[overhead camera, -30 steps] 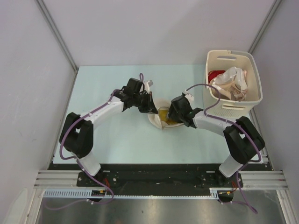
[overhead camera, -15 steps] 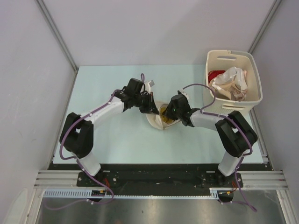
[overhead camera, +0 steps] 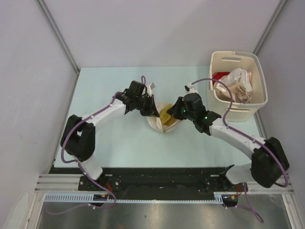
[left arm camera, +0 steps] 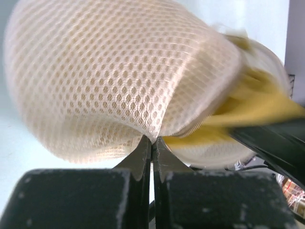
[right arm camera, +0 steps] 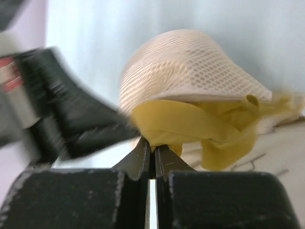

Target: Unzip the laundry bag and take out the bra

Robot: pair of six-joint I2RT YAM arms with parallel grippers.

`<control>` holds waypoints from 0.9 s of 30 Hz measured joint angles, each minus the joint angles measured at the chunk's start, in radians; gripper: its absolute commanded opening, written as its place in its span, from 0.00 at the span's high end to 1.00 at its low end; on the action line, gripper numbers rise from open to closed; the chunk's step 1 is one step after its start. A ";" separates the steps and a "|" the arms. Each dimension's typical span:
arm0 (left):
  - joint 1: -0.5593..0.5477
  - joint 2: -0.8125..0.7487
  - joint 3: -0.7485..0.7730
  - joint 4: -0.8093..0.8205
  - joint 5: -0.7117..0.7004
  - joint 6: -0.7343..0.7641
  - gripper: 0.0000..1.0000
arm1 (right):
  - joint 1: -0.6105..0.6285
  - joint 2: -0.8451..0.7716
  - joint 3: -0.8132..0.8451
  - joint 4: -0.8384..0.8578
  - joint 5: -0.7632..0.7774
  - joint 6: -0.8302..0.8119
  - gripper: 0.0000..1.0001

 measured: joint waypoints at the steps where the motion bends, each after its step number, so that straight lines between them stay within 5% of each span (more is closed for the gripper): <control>1: 0.008 0.000 -0.005 0.002 -0.002 -0.001 1.00 | 0.003 -0.032 0.000 -0.016 -0.010 -0.011 1.00; 9: 0.074 0.001 -0.017 0.003 -0.010 -0.002 0.99 | -0.023 -0.313 -0.005 -0.146 -0.089 -0.101 1.00; 15: 0.076 0.004 -0.026 0.017 -0.003 -0.005 1.00 | -0.158 -0.494 -0.005 -0.153 -0.133 -0.095 1.00; 27: 0.055 0.018 -0.084 0.068 0.027 -0.047 0.99 | -0.303 -0.515 0.026 0.019 -0.013 0.002 1.00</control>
